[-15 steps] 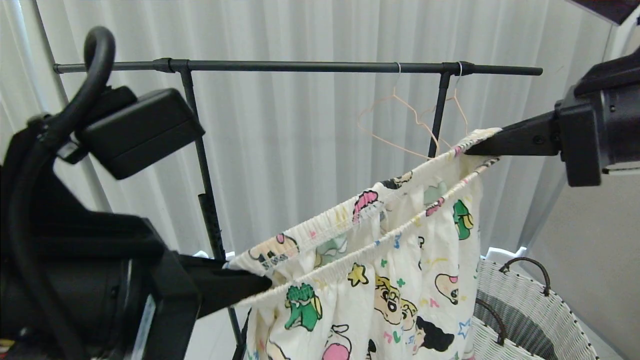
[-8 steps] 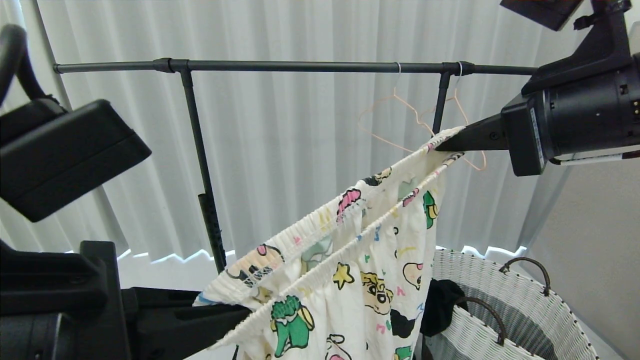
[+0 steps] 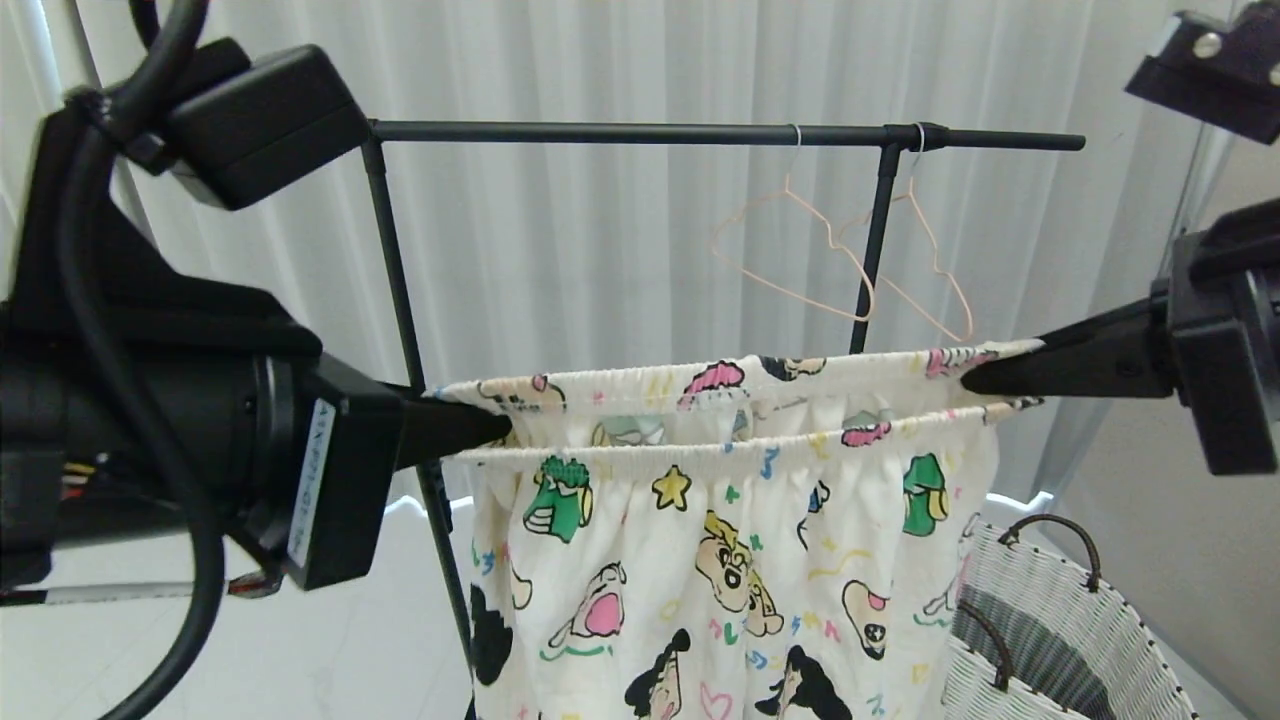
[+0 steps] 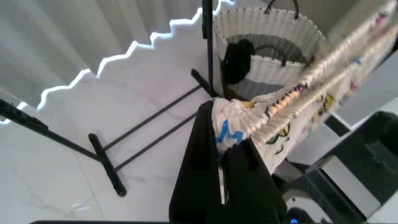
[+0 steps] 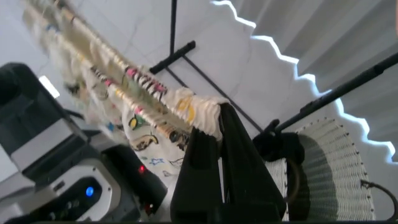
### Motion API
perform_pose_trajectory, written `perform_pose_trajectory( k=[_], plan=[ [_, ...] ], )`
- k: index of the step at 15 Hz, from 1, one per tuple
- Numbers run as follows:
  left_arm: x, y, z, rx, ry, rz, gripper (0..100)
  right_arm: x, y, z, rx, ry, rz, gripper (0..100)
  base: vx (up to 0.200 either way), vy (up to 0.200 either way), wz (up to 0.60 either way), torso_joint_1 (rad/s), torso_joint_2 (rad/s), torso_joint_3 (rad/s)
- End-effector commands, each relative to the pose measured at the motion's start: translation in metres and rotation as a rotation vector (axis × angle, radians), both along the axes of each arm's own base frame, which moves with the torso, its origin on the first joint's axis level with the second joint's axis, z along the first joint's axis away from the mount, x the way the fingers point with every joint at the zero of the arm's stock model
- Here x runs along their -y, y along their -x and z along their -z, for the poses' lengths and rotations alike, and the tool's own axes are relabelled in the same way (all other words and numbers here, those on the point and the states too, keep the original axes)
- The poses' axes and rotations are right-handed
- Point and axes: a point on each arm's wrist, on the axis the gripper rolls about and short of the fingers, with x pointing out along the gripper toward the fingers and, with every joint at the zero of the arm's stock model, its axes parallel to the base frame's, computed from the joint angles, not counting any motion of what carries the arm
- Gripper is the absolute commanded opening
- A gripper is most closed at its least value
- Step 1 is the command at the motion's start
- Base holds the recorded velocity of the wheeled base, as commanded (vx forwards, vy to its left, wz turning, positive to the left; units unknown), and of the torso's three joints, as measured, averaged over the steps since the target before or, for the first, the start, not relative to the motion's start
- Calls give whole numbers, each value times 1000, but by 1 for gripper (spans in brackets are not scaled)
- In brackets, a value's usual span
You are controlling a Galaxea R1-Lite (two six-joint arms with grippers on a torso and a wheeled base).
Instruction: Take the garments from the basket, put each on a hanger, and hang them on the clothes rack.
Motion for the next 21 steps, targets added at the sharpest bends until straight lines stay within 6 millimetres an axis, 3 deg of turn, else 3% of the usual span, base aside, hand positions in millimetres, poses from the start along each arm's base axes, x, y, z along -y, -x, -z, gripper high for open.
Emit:
perform_pose_trajectory(
  k=[1,8,9,14,17,18,19,21],
  plan=[
    [11,-14,3,-17,-19,-16,0,18,20,4,8,-6,-17,0,0,0,0,0,0,0],
    [11,-13,9,-33,-35,-14,0,13,15,3,30,-22,-6,0,0,0,0,0,0,0],
    [10,-13,9,-32,-34,-14,0,13,15,3,32,-15,4,100,0,0,0,0,0,0],
    [11,-13,13,-42,-48,-17,0,21,20,0,42,-27,19,100,0,0,0,0,0,0],
    [0,-8,20,-33,-81,-65,0,47,16,4,47,83,249,100,0,0,0,0,0,0],
    [-19,-4,27,6,-137,-208,0,78,21,11,9,224,477,100,0,0,0,0,0,0],
    [-35,-2,36,23,-189,-324,0,98,27,15,-48,280,593,100,0,0,0,0,0,0],
    [-67,5,51,10,-229,-486,0,120,33,22,-126,334,760,100,0,0,0,0,0,0]
  ],
)
